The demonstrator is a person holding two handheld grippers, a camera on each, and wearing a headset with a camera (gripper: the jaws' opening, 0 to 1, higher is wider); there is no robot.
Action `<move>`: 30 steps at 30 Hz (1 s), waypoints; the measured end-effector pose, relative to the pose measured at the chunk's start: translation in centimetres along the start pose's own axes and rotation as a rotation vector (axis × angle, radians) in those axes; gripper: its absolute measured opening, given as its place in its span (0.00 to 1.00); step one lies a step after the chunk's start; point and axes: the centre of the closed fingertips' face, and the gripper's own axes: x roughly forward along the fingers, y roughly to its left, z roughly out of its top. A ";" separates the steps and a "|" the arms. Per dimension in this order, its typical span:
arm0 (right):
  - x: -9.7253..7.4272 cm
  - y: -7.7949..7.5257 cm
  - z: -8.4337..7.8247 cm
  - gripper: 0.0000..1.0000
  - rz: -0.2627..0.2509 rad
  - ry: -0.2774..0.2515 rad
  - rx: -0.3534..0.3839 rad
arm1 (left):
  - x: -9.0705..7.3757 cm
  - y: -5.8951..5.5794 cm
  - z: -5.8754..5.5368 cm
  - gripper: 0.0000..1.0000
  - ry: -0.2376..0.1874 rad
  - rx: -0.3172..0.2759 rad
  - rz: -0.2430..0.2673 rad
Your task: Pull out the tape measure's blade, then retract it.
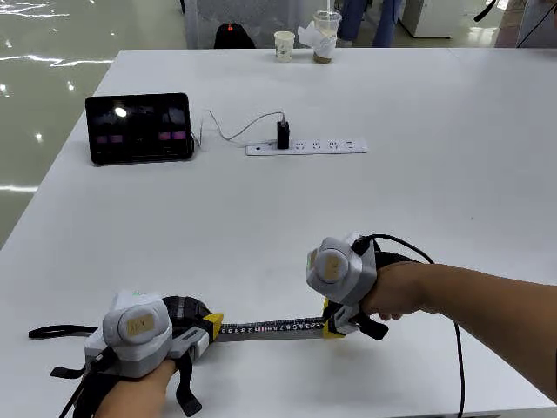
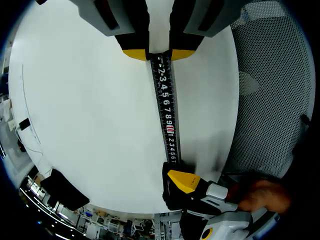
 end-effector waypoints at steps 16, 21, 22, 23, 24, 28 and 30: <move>0.2 0.0 0.7 0.11 0.013 -0.021 0.032 | -0.1 -0.1 -0.1 0.62 0.013 0.003 -0.020; 0.3 0.1 1.0 0.11 0.011 -0.026 0.027 | -0.1 -0.1 -0.2 0.62 0.016 0.010 -0.021; 0.3 0.1 1.0 0.11 0.011 -0.026 0.027 | -0.1 -0.1 -0.2 0.62 0.016 0.011 -0.021; 0.3 0.1 1.1 0.11 0.011 -0.025 0.025 | -0.1 -0.1 -0.2 0.62 0.016 0.011 -0.022; 0.3 0.1 1.1 0.11 0.011 -0.026 0.024 | -0.1 -0.1 -0.2 0.62 0.017 0.011 -0.022; 0.4 0.1 1.4 0.11 0.013 -0.029 0.026 | -0.1 -0.1 -0.2 0.62 0.019 0.014 -0.024; 0.5 0.1 1.4 0.11 0.013 -0.029 0.025 | -0.1 -0.2 -0.2 0.62 0.019 0.015 -0.024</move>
